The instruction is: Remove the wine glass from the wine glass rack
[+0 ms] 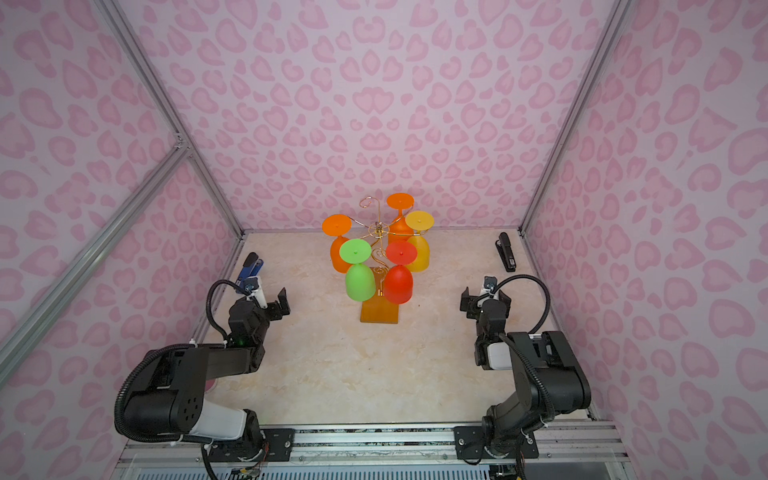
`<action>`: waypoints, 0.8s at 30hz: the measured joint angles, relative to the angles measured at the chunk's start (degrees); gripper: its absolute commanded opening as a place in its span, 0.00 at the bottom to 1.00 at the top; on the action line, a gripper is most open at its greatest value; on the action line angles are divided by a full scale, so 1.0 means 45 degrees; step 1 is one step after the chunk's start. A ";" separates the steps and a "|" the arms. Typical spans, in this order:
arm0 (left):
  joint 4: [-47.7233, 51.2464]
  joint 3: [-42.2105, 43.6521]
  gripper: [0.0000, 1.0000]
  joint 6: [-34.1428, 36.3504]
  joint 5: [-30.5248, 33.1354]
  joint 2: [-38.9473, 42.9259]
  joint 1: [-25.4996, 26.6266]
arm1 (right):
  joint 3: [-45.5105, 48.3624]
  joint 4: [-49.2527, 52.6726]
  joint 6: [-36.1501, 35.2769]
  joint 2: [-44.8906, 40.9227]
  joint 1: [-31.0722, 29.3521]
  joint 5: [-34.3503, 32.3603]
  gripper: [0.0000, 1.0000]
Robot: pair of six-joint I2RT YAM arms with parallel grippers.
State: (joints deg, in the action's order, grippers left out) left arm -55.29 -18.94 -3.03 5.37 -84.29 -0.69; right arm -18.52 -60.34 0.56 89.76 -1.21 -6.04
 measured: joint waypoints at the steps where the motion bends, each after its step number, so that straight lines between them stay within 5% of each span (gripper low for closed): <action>1: 0.0000 0.0000 0.98 0.0000 0.0000 0.0000 0.0000 | 0.0000 0.0000 0.0010 0.0000 0.0000 0.0000 0.78; 4: 0.0000 0.0000 0.98 0.0000 0.0005 0.0005 0.0000 | -0.0112 0.0544 0.0024 -0.0321 -0.0005 0.0005 0.75; 13: 0.2662 -0.1151 0.98 -0.0102 0.0389 0.2501 0.0063 | -0.1923 0.4648 0.0588 -0.3929 -0.0039 0.0262 0.88; 24: 0.6960 -0.4216 0.99 -0.2973 -0.1637 0.5192 0.0146 | -0.5663 0.9782 0.4760 -0.6946 0.1151 0.3079 0.97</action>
State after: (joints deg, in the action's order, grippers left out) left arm -23.97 -37.91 -16.40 -2.00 -60.93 -0.03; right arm -44.01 -16.32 21.98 58.50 3.97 7.81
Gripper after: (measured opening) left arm 0.997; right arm 0.963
